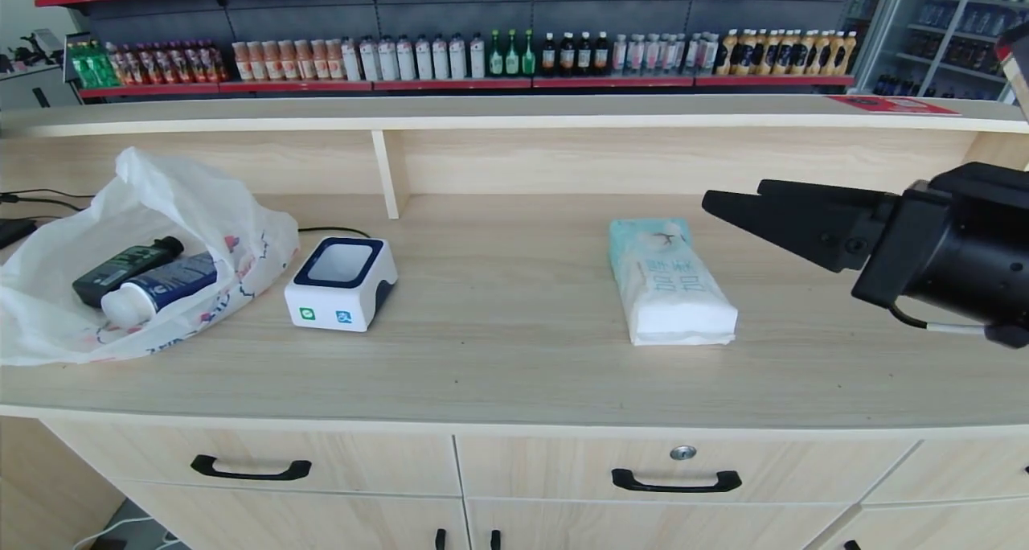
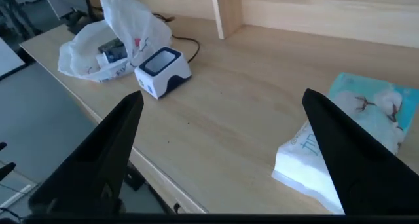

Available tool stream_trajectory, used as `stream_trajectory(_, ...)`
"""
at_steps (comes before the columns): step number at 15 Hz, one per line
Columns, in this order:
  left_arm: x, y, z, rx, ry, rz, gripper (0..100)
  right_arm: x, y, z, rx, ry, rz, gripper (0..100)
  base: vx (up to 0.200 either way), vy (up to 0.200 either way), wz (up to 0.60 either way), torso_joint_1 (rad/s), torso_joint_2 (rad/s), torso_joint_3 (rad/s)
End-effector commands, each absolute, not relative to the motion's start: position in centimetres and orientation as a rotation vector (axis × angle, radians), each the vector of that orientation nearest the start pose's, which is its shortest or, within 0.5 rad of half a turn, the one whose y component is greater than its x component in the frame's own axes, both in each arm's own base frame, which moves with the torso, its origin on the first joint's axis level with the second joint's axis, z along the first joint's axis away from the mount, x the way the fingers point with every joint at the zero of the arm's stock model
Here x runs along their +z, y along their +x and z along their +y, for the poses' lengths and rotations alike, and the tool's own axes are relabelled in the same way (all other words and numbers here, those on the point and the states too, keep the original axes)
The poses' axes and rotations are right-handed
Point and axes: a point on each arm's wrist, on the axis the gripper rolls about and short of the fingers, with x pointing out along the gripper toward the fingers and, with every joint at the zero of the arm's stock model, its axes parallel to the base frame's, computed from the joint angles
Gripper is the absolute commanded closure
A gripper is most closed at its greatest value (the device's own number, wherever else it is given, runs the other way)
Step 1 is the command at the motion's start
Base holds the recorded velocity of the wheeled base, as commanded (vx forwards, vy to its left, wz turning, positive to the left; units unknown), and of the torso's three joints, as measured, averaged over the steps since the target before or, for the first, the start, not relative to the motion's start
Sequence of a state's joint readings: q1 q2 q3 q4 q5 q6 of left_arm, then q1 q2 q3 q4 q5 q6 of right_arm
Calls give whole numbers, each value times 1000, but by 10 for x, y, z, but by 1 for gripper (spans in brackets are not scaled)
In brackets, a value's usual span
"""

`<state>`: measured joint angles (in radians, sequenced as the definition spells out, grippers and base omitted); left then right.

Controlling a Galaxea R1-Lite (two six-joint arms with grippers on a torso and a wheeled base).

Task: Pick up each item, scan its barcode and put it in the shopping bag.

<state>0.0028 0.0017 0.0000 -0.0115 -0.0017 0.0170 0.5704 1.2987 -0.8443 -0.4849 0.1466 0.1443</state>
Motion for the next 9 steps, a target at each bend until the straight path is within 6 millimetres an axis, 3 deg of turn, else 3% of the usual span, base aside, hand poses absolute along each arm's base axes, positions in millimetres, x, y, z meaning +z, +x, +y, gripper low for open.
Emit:
stream_trajectory(1, 77, -23, 0, 2, 17, -11, 0, 295, 197, 107, 710, 164, 27, 0, 0, 0, 0, 0, 0, 0)
stream_trajectory(4, 77, -23, 0, 2, 17, -11, 0, 282, 217, 116, 713, 155, 118, 0, 0, 0, 0, 0, 0, 0)
stream_trajectory(6, 77, -23, 0, 2, 17, -11, 0, 273, 221, 111, 648, 197, 255, 0, 0, 0, 0, 0, 0, 0)
stream_trajectory(9, 77, -23, 0, 2, 17, -11, 0, 289, 235, 102, 562, 224, 400, 0, 0, 0, 0, 0, 0, 0)
